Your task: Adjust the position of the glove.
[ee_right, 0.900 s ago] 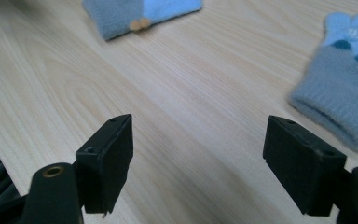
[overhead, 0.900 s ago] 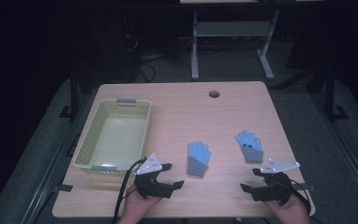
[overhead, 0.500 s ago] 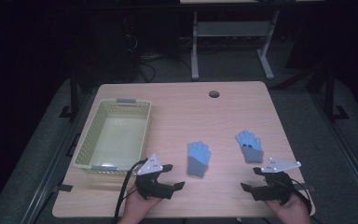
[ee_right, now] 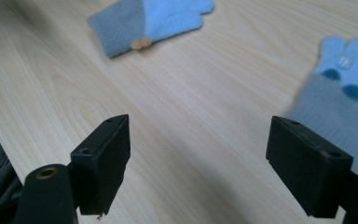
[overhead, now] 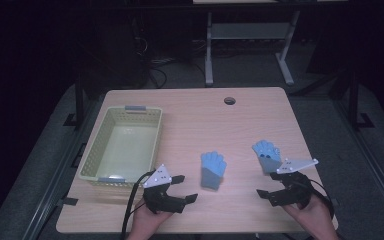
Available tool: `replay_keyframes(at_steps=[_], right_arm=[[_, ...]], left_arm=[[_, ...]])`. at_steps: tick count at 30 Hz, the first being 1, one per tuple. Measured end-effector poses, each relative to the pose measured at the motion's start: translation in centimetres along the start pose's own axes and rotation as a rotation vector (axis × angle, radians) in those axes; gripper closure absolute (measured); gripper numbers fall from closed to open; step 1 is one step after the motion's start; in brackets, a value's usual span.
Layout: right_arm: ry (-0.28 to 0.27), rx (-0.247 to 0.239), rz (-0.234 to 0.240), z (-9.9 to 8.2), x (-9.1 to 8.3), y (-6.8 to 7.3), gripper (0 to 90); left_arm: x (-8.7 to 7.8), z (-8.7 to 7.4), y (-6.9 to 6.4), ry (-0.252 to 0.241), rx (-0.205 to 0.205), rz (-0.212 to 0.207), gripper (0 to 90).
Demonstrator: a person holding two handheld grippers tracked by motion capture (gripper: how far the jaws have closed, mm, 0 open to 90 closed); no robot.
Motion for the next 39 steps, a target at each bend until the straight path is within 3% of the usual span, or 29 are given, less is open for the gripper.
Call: replay_keyframes(at_steps=[9, 16, 21, 31, 33, 39], right_arm=[[0.021, -0.026, -0.013, 2.5, -1.0, -1.1, 21.7], [0.054, -0.007, -0.001, 3.1, -1.1, -2.1, 25.3], [0.061, -0.016, -0.007, 3.8, -1.4, -2.9, 25.9], [0.097, -0.026, -0.019, 5.6, -1.0, -4.9, 26.0], [0.108, -0.013, 0.005, 6.1, -0.6, -5.2, 27.8], [0.149, -0.018, 0.002, 6.6, 0.7, -6.1, 29.0]], left_arm=[[0.1, -0.2, 0.0, 0.005, 0.008, 0.004, 21.5], [0.2, -0.2, 0.1, 0.012, 0.014, 0.009, 21.5], [0.2, 0.0, 0.3, 0.005, 0.049, 0.004, 21.5], [0.3, 0.1, 0.2, -0.003, 0.04, 0.004, 21.5], [0.3, 0.1, 0.2, -0.001, 0.042, 0.002, 21.5], [0.4, 0.1, 0.1, -0.005, 0.04, -0.008, 21.5]])
Point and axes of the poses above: each handheld gripper's, and its own axes: x roughly forward along the jaws, z roughly out of its top, y roughly to its left, the point moved 5 cm from there along x, roughly forward along the jaws, and after that the axes turned 1 degree about -y, right-handed, at the moved point
